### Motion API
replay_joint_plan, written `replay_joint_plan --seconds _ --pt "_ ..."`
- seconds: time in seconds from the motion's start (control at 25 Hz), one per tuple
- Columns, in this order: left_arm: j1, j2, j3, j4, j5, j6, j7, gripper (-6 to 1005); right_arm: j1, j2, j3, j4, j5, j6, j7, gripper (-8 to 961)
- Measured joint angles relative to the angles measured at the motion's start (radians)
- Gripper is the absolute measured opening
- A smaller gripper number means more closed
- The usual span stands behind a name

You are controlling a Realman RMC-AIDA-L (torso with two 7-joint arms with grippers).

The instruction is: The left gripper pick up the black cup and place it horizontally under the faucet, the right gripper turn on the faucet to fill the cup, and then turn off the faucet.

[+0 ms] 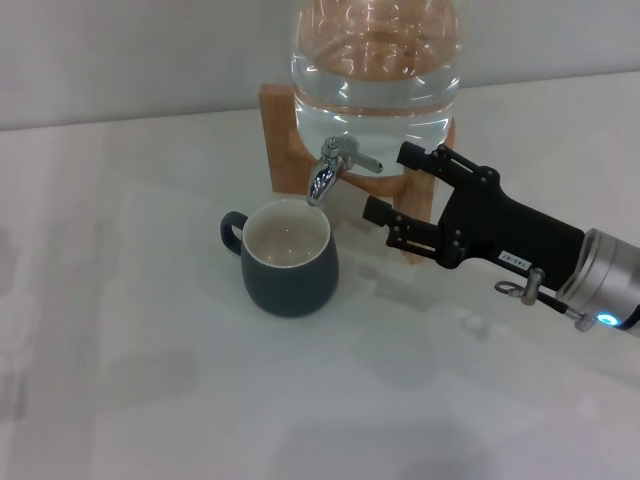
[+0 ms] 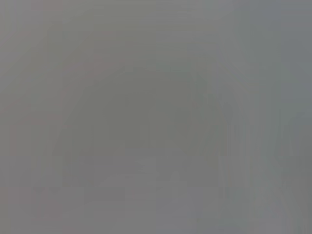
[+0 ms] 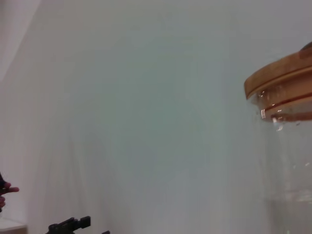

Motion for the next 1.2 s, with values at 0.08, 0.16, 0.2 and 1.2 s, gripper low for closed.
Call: replay_joint_plan --seconds 0.08,0.16,0.2,1.2 --pt "0.0 0.0 0.0 0.0 0.001 -0.001 -0.001 881 0.009 0.0 -0.005 0.002 -0.001 -0.001 0.003 859" --pt "0.0 0.0 0.0 0.0 0.001 -0.001 -0.002 881 0.019 0.0 -0.008 0.006 -0.002 -0.001 0.003 859" --pt "0.0 0.0 0.0 0.0 0.001 -0.001 -0.002 881 0.022 0.0 -0.008 0.006 -0.004 -0.001 0.003 859" --pt "-0.001 0.0 0.0 0.0 0.001 -0.019 -0.005 881 0.037 0.0 -0.008 0.009 -0.011 -0.027 0.019 859"
